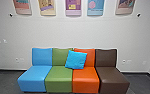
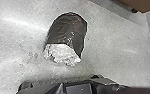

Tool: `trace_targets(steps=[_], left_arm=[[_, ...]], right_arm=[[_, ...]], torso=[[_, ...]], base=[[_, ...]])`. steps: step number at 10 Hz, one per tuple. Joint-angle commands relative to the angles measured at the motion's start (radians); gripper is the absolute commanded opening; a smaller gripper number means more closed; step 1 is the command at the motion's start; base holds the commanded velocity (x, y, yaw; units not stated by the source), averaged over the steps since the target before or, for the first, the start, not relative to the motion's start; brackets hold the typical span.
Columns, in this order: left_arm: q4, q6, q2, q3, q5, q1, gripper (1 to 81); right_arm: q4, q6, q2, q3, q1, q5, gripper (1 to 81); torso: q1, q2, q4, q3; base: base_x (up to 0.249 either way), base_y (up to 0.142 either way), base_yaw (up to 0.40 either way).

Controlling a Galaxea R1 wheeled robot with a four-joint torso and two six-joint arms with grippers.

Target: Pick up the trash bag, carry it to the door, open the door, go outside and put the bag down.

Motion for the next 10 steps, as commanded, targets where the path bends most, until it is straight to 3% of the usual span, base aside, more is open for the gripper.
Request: trace_targets(steps=[1,2,4,9,10], left_arm=[[-0.019,-0.002,-0.023,0.006,0.052,-0.115,81.1],[-0.019,-0.002,-0.022,0.006,0.058,-0.121,81.1],[-0.024,-0.003,-0.022,0.006,0.058,-0.129,81.1],[-0.031,-0.005,-0.011,0.002,0.066,-0.150,81.1],[-0.058,-0.005,-0.008,-0.010,0.074,-0.159,81.1]], right_arm=[[0.033,0.021,-0.075,0.017,0.190,-0.088,81.1],[0.037,0.038,-0.078,0.025,0.219,-0.114,81.1],[0.042,0.059,-0.069,0.014,0.284,-0.171,81.1],[0.105,0.060,-0.049,-0.018,0.379,-0.240,81.1],[0.109,0.059,-0.049,-0.018,0.379,-0.242,81.1]], torso=[[0.062,-0.096,0.000,-0.025],[0.084,-0.131,0.000,-0.095],[0.119,-0.188,0.000,-0.124],[0.235,-0.371,0.000,-0.297],[0.259,-0.409,0.000,-0.334]], base=[[0.000,0.000,0.000],[0.000,0.000,0.000],[0.000,0.000,0.000],[0.000,0.000,0.000],[0.000,0.000,0.000]])
